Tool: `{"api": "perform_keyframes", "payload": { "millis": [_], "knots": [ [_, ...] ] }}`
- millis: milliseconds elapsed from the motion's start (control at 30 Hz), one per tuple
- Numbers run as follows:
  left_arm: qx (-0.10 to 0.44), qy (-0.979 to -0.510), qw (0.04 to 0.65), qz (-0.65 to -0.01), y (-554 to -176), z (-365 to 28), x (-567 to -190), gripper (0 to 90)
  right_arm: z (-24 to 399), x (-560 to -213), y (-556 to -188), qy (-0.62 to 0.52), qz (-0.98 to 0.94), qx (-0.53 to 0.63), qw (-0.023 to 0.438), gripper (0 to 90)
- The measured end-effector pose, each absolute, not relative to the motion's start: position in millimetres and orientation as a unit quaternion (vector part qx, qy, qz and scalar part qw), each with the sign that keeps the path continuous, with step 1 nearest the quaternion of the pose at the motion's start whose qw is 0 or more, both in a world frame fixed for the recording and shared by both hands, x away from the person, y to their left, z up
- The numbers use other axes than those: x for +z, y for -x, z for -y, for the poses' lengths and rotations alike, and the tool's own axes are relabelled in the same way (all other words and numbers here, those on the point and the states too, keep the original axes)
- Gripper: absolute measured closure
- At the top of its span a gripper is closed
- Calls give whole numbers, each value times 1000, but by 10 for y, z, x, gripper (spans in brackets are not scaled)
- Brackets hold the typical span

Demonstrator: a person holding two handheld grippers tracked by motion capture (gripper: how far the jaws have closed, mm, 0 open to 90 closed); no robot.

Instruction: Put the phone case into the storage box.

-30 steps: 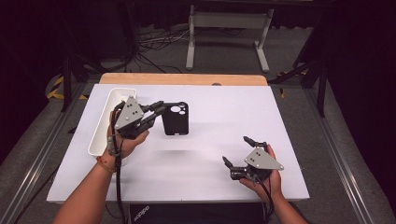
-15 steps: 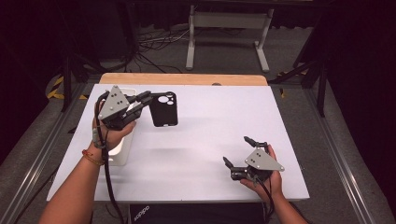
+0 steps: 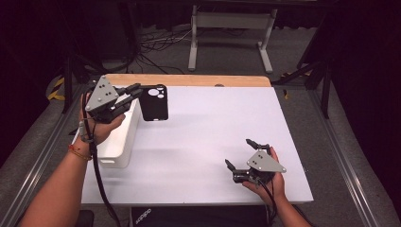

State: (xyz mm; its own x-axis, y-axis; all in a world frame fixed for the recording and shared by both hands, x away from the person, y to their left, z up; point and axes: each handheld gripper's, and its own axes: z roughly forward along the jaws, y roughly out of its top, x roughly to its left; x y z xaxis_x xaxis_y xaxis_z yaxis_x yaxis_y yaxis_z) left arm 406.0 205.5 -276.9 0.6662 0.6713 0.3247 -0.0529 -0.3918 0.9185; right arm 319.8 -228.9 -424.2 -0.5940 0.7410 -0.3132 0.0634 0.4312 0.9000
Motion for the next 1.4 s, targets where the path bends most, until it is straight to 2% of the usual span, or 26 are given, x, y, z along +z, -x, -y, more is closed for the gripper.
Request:
{"api": "perform_keyframes", "payload": {
  "millis": [600, 1400],
  "knots": [
    [367, -761, 494, -205, -4094, -2257, -2677, 810, 2289, -4243, -3197, -262, -765, 466, 360, 62],
    [373, -763, 475, -230, -4480, -2651, -2839, 810, 2300, -4280, -3242, -274, -772, 446, 362, 67]
  ]
}}
